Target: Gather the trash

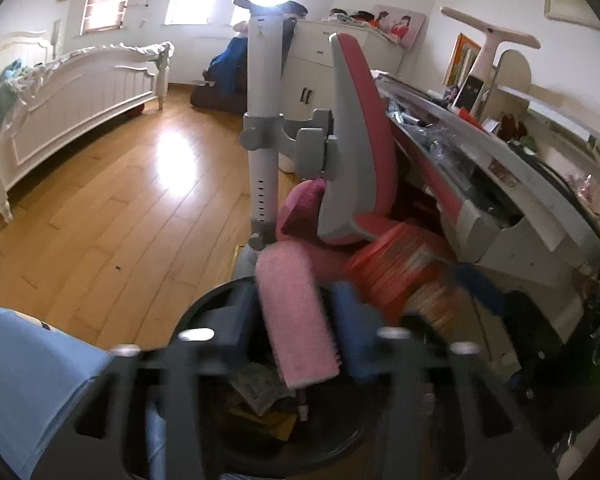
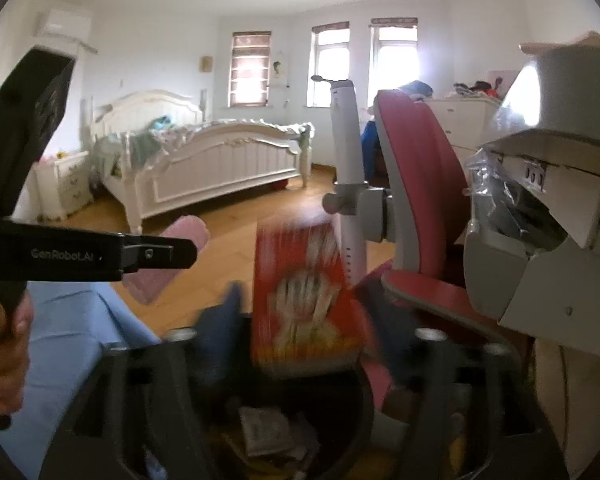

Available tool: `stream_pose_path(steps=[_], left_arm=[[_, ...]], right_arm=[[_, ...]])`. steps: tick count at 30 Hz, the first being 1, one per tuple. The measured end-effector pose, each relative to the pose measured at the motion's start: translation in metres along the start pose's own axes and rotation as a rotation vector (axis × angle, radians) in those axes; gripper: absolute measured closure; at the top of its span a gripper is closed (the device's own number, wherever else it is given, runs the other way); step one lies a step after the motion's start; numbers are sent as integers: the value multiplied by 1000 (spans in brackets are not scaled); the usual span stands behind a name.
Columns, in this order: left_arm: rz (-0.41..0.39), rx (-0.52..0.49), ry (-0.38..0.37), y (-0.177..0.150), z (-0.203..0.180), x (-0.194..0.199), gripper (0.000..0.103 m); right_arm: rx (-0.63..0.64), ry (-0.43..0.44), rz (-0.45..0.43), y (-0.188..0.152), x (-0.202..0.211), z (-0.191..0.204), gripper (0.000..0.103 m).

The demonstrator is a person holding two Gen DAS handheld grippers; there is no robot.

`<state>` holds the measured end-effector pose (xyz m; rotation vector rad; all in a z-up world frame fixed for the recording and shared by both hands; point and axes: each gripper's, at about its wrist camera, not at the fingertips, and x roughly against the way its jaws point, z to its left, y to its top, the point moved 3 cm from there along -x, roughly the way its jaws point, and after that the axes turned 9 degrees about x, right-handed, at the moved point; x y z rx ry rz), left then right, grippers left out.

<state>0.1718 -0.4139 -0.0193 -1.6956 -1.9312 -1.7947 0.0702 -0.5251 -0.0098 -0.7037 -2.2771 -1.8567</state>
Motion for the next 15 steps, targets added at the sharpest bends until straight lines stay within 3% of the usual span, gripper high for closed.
stream_pose_path(steps=[1,3,8,15], left_arm=[[-30,-1,10,1,0,4,12],[-73,-8,1,2,1,13,11],[-87,29,-1,0,11,34,11],[-154,63,65,-9,27,90,6]], right_arm=[[14,-9,-5,0,0,1,17],[41,-18,-3,-2,-1,5,17],[32,17,13,-8,8,12,17],[-26,124,16,0,30,29,11]])
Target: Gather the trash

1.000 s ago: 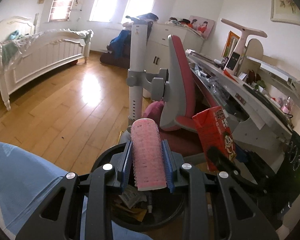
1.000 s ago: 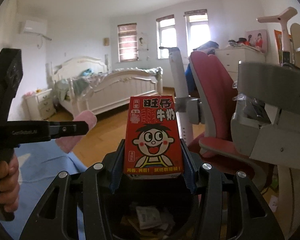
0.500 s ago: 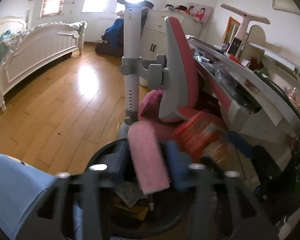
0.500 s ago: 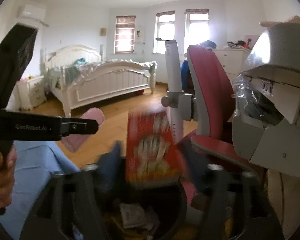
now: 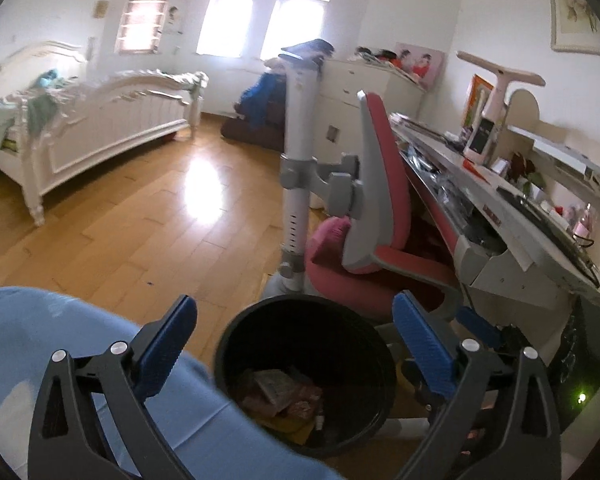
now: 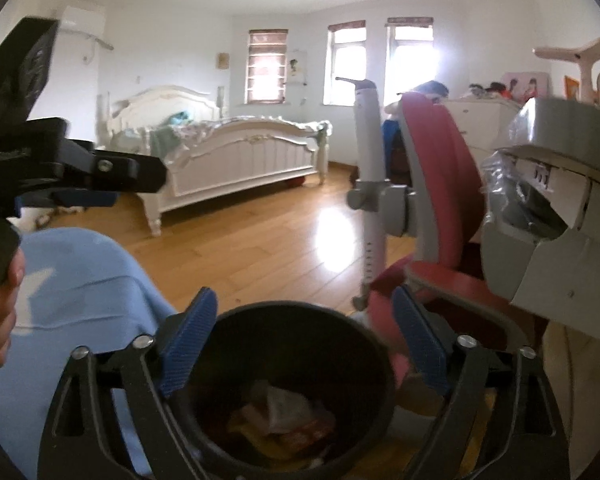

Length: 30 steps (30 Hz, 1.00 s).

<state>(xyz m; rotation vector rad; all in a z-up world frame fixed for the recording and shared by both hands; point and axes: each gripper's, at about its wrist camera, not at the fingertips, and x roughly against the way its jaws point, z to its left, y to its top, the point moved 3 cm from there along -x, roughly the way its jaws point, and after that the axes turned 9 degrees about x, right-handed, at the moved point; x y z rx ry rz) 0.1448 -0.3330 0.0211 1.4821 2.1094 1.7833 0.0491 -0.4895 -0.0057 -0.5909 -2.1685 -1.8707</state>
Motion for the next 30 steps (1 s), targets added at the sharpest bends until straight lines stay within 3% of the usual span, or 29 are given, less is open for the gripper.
stream_pose_path(steps=[4,12,19,22,27,30], left_arm=[[-51,12,83,-7,20,49,6],[-193,133,392,-39,101,168,5],[-365,184,693,-84,168,262,5],[-375,211,766,-101,187,278,5],[-427,331,822,-123,224,294,5],[-435,363,844,-130,237,297,5]], right_arm=[[-18,112,0,13,11,26,11],[32,397,-28,52,45,125,5],[119,710,-144,85,99,236,5],[123,691,-196,89,101,265,5],[140,613,-214,84,77,294,5],[180,563,-270,77,71,302,5]])
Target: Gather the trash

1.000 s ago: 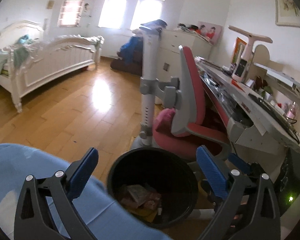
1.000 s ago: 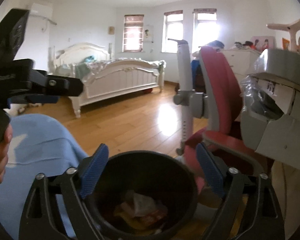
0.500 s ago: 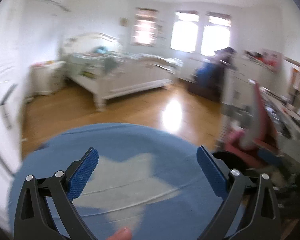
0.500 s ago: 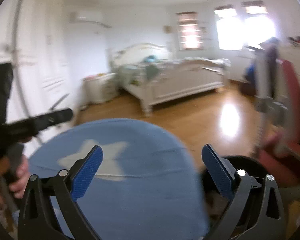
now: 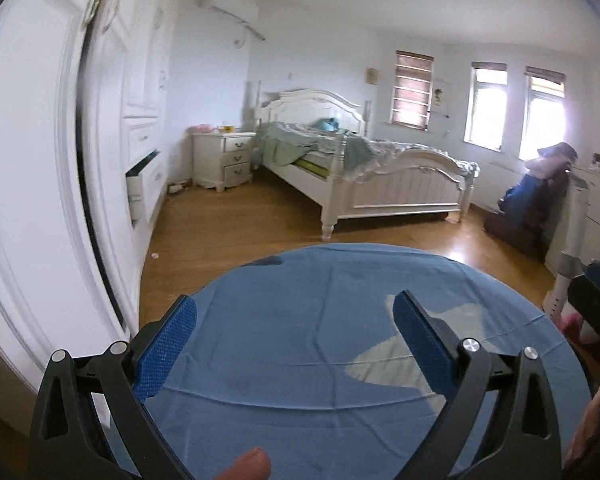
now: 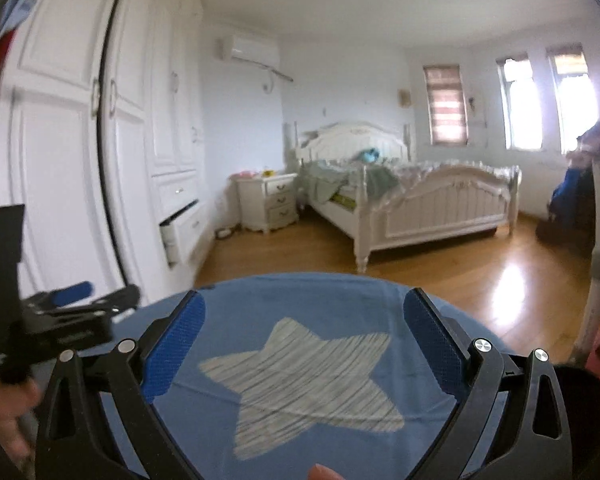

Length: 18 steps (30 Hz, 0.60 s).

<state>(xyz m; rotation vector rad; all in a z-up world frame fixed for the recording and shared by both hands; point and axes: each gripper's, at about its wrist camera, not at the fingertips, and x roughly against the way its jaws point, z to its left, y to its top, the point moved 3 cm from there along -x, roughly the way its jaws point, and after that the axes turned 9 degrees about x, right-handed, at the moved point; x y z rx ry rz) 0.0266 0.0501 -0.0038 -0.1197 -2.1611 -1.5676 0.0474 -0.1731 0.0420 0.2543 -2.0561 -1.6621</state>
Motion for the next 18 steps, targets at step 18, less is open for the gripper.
stream_pose_path(steps=[18], left_arm=[[11,9,39,1,7,1,5]], right_arm=[[40,-59,-69,-20,-8,3,5]])
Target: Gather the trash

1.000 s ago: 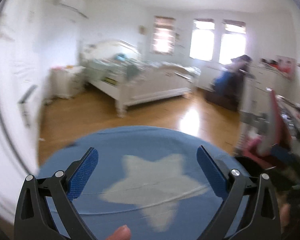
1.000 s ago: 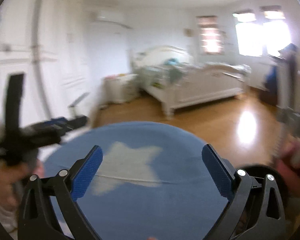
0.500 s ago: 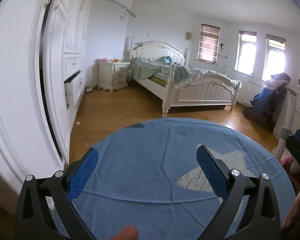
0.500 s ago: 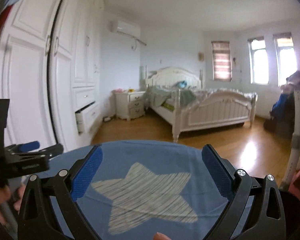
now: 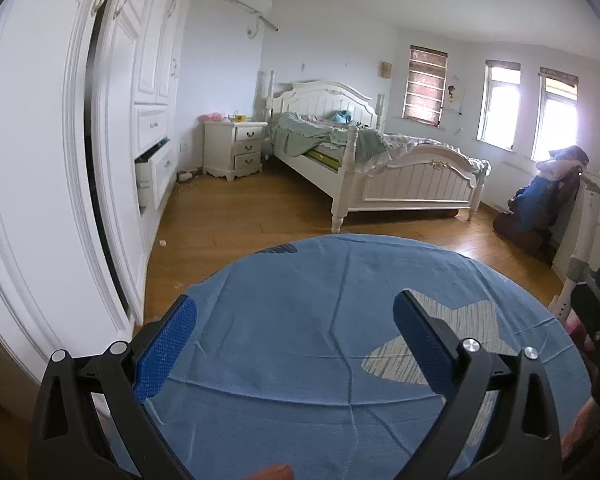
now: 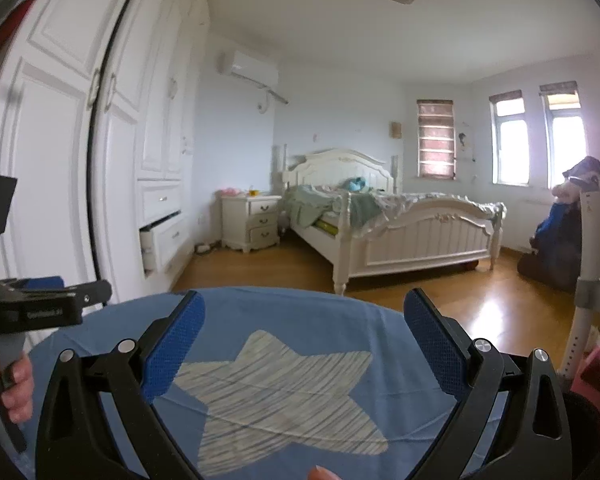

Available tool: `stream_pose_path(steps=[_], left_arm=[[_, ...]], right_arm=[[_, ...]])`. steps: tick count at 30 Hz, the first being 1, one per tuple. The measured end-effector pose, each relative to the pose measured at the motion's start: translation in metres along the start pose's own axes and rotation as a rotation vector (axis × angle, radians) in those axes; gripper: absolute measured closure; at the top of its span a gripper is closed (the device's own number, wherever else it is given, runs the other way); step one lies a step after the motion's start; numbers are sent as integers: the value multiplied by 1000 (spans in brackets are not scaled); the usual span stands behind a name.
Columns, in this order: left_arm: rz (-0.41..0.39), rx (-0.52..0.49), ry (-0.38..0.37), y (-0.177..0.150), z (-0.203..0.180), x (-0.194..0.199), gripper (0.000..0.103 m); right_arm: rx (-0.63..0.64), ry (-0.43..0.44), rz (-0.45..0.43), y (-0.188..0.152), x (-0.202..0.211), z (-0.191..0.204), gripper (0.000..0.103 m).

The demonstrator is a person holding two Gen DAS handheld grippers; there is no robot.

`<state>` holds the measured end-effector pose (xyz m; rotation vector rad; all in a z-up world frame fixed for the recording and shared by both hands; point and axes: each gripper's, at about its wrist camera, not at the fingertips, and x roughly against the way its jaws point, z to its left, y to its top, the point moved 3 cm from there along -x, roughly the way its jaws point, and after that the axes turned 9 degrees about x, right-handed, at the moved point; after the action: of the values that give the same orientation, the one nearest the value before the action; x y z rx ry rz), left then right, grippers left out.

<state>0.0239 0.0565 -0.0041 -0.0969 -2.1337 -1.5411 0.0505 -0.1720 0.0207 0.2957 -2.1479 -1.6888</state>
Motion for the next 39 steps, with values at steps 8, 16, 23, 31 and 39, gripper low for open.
stream_pose_path(steps=[8,16,23,31,39], left_arm=[[-47,-2,-20,2,-3,13,5],[-81,16,-5,0,-4,12,5],[-65,-21,7,-4,-6,11,5],[-63,-44,20,-3,-9,10,5],[-56,-34,27,0,-6,7,5]], right_arm=[[1,19,-1,-1,2,5,5],[-26,29,-5,0,4,0,5],[-47,34,-1,-1,3,-5,5],[-66,33,7,-2,3,-7,5],[-68,32,10,-2,2,-6,5]])
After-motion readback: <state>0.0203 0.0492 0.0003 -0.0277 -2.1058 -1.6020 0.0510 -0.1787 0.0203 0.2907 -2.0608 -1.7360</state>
